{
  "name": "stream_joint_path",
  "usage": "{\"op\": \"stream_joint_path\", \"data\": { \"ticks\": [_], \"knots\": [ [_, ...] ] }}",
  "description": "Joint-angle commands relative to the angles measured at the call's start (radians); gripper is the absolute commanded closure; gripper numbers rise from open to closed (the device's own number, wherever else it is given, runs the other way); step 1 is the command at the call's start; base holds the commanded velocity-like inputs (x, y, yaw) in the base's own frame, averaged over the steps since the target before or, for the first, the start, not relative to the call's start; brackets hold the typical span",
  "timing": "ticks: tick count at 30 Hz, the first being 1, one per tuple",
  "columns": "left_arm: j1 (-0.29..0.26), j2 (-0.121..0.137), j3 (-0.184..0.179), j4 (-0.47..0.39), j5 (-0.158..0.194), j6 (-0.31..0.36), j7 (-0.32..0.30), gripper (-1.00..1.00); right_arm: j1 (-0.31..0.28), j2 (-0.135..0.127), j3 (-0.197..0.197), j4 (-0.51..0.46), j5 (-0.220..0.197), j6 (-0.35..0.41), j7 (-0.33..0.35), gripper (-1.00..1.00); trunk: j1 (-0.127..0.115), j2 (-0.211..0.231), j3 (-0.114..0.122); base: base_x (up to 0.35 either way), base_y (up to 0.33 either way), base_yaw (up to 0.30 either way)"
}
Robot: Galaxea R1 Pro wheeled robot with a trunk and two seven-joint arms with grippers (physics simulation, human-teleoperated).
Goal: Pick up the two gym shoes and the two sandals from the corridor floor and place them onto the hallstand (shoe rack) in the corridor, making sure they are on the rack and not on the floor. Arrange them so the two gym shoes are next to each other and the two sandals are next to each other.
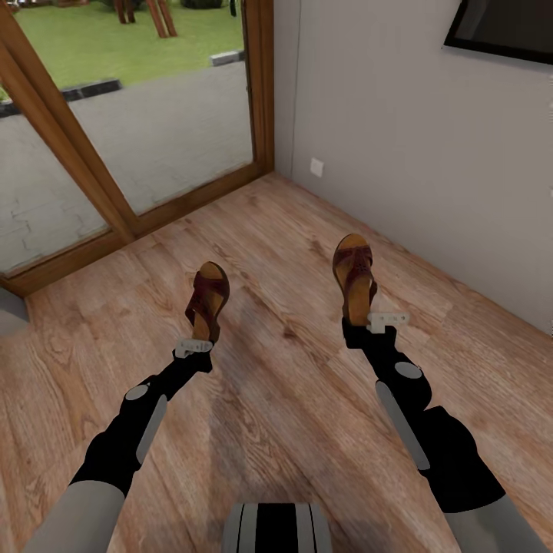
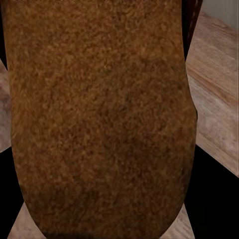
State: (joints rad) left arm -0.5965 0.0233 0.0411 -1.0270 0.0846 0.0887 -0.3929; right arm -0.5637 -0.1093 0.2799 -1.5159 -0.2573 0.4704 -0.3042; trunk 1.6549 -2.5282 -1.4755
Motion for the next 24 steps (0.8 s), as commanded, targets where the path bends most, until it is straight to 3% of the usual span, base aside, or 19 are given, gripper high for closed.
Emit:
{"op": "stream_joint_path", "data": {
  "ticks": [1,24],
  "knots": [
    [0.0,0.0,0.002,-0.001,0.004,0.008,-0.007,1.0,-0.001,-0.001,0.003,-0.001,-0.011,0.002,-0.01,1.0,-0.001,0.0,0.005,0.0,0.0,0.0],
    [0.0,0.0,0.002,-0.001,0.01,0.01,-0.007,1.0,-0.001,-0.001,0.003,-0.001,-0.011,0.003,-0.01,1.0,-0.011,0.005,0.13,0.0,0.0,0.0]
  ]
}}
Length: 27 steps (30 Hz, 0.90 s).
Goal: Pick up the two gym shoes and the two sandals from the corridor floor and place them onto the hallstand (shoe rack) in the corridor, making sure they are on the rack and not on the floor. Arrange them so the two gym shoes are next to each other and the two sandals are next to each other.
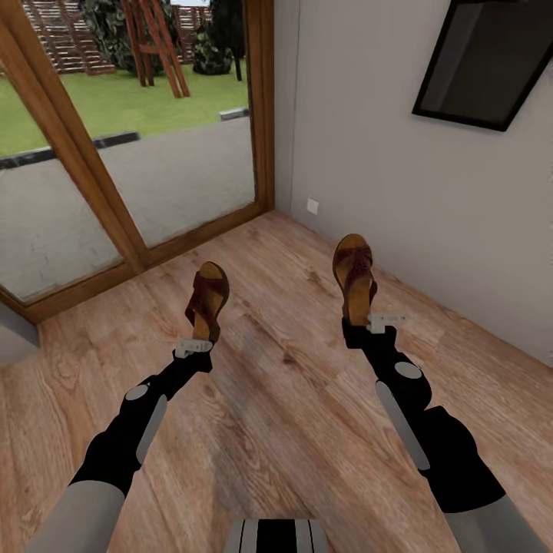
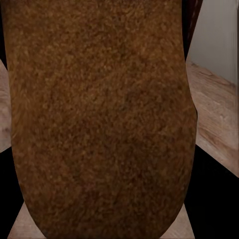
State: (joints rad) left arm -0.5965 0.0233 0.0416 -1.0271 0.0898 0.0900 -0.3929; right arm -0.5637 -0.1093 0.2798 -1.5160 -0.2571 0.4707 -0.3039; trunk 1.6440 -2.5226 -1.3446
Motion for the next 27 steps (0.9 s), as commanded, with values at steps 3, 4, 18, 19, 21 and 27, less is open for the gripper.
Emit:
{"op": "stream_joint_path", "data": {
  "ticks": [3,4,18,19,21,27],
  "knots": [
    [0.0,0.0,0.001,-0.001,0.005,0.008,-0.007,1.0,-0.001,-0.001,0.003,-0.001,-0.011,0.002,-0.011,1.0,-0.001,0.001,0.016,0.0,0.0,0.0],
    [0.0,0.0,0.001,-0.001,0.005,0.008,-0.007,1.0,-0.001,-0.001,0.003,-0.001,-0.011,0.002,-0.011,1.0,-0.002,0.001,0.021,0.0,0.0,0.0],
    [0.0,0.0,0.001,-0.001,0.005,0.008,-0.007,1.0,-0.001,-0.001,0.002,-0.001,-0.011,0.002,-0.011,1.0,-0.008,0.004,0.099,0.0,0.0,0.0],
    [0.0,0.0,0.001,-0.001,0.005,0.008,-0.007,1.0,-0.001,-0.001,0.002,-0.001,-0.011,0.002,-0.011,1.0,-0.009,0.004,0.104,0.0,0.0,0.0],
    [0.0,0.0,0.001,-0.001,0.005,0.008,-0.007,1.0,-0.001,-0.001,0.002,-0.001,-0.011,0.002,-0.011,1.0,-0.009,0.005,0.115,0.0,0.0,0.0],
    [0.0,0.0,0.001,-0.001,0.005,0.008,-0.007,1.0,-0.001,-0.001,0.002,-0.001,-0.011,0.002,-0.011,1.0,-0.012,0.006,0.148,0.0,0.0,0.0]
  ]
}}
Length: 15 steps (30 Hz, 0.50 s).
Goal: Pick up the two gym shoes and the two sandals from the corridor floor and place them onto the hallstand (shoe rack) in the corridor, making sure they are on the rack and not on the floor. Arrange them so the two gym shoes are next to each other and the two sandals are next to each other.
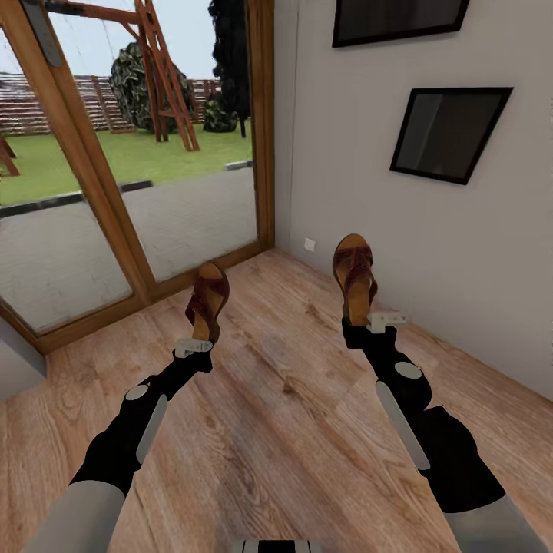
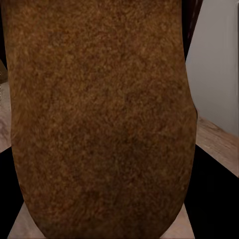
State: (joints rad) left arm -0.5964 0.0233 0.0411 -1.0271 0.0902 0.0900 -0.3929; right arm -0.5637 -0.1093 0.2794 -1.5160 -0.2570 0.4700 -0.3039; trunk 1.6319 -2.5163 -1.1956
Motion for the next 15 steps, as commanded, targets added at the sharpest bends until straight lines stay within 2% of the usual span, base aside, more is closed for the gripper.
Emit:
{"op": "stream_joint_path", "data": {
  "ticks": [1,15],
  "knots": [
    [0.0,0.0,0.002,-0.001,0.005,0.008,-0.007,1.0,-0.001,-0.001,0.003,-0.001,-0.011,0.003,-0.011,1.0,-0.001,0.0,0.005,0.0,0.0,0.0],
    [0.0,0.0,0.002,0.001,0.005,0.008,-0.007,1.0,-0.001,-0.001,0.003,-0.001,-0.012,0.003,-0.011,1.0,-0.007,0.003,0.082,0.0,0.0,0.0]
  ]
}}
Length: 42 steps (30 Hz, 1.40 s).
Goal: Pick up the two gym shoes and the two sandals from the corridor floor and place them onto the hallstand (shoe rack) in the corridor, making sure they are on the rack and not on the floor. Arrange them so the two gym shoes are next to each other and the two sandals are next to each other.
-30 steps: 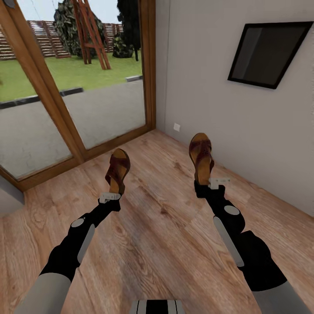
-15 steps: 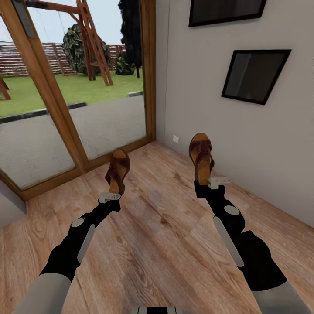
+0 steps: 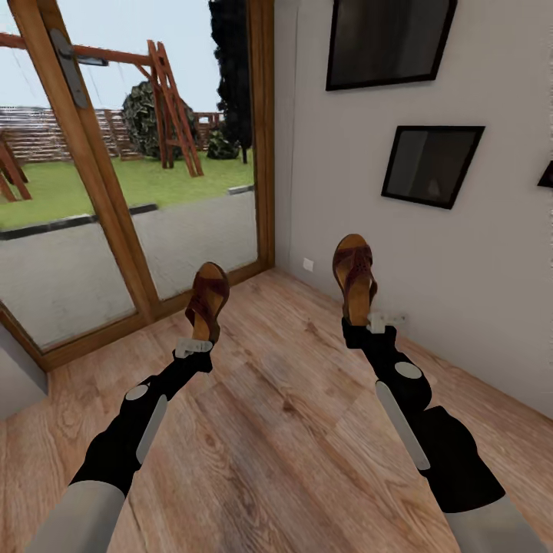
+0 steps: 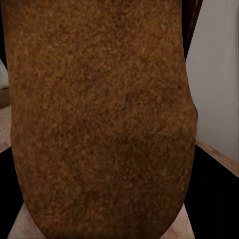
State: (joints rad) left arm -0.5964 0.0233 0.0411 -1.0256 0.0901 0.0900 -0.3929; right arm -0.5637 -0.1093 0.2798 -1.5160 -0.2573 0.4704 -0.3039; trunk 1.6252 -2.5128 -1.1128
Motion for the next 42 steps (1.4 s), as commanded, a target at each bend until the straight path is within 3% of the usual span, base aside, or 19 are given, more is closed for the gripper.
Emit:
{"op": "stream_joint_path", "data": {
  "ticks": [1,9,15,27,42],
  "knots": [
    [0.0,0.0,0.002,-0.001,0.005,0.008,-0.007,1.0,-0.001,-0.001,0.003,-0.001,-0.011,0.003,-0.011,1.0,-0.001,0.0,0.005,0.0,0.0,0.0],
    [0.0,0.0,0.002,-0.001,0.005,0.008,-0.007,1.0,-0.001,-0.001,0.003,-0.001,-0.011,0.002,-0.011,1.0,-0.004,0.002,0.049,0.0,0.0,0.0],
    [0.0,0.0,0.002,-0.001,0.005,0.008,-0.007,1.0,-0.001,-0.001,0.003,-0.001,-0.011,0.003,-0.011,1.0,-0.004,0.002,0.059,0.0,0.0,0.0],
    [0.0,0.0,0.003,-0.001,0.005,0.007,-0.007,1.0,-0.001,-0.001,0.003,-0.001,-0.012,0.002,-0.009,1.0,-0.004,0.002,0.061,0.018,0.0,0.0],
    [0.0,0.0,0.002,0.001,0.005,0.007,-0.007,1.0,-0.001,-0.001,0.003,-0.001,-0.011,0.002,-0.012,1.0,-0.004,0.002,0.062,0.287,0.0,-0.033]
  ]
}}
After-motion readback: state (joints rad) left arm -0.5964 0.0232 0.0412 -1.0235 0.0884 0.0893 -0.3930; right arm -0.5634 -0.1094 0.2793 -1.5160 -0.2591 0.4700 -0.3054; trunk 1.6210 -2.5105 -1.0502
